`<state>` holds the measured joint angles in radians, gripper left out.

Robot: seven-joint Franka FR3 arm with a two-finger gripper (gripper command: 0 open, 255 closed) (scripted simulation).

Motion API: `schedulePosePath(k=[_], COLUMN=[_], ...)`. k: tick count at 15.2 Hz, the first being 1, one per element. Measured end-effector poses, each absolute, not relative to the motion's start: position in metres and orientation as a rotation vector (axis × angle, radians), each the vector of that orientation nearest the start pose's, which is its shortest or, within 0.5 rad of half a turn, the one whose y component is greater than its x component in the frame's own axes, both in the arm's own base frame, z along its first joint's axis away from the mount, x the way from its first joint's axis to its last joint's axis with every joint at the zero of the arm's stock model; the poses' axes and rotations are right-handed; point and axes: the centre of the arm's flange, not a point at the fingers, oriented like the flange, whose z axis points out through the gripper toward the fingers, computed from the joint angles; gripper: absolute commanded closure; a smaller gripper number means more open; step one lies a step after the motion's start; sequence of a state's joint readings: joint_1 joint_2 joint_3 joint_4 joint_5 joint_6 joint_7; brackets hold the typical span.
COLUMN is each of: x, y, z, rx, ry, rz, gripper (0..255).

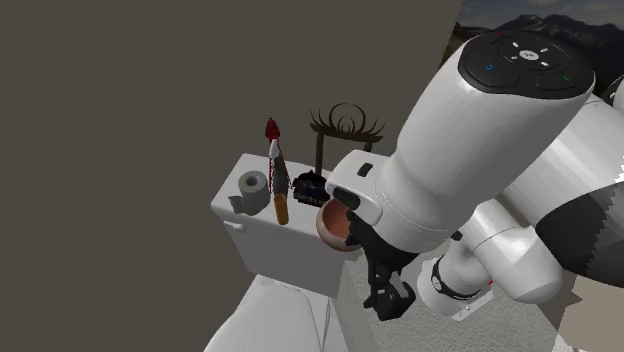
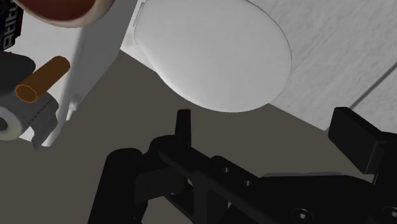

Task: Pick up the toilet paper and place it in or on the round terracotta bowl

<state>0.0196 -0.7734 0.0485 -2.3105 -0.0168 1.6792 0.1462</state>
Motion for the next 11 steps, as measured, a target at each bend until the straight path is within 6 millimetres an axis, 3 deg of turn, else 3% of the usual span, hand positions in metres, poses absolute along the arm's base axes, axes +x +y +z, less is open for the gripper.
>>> schedulePosePath(k=[3, 11], x=[0.328, 0.375], y=[0.012, -0.068], z=[0.610, 0.569], rx=[-3.165, -3.157], ry=[0.144, 0.165], rz=[-0.227, -0.206], gripper=[0, 0])
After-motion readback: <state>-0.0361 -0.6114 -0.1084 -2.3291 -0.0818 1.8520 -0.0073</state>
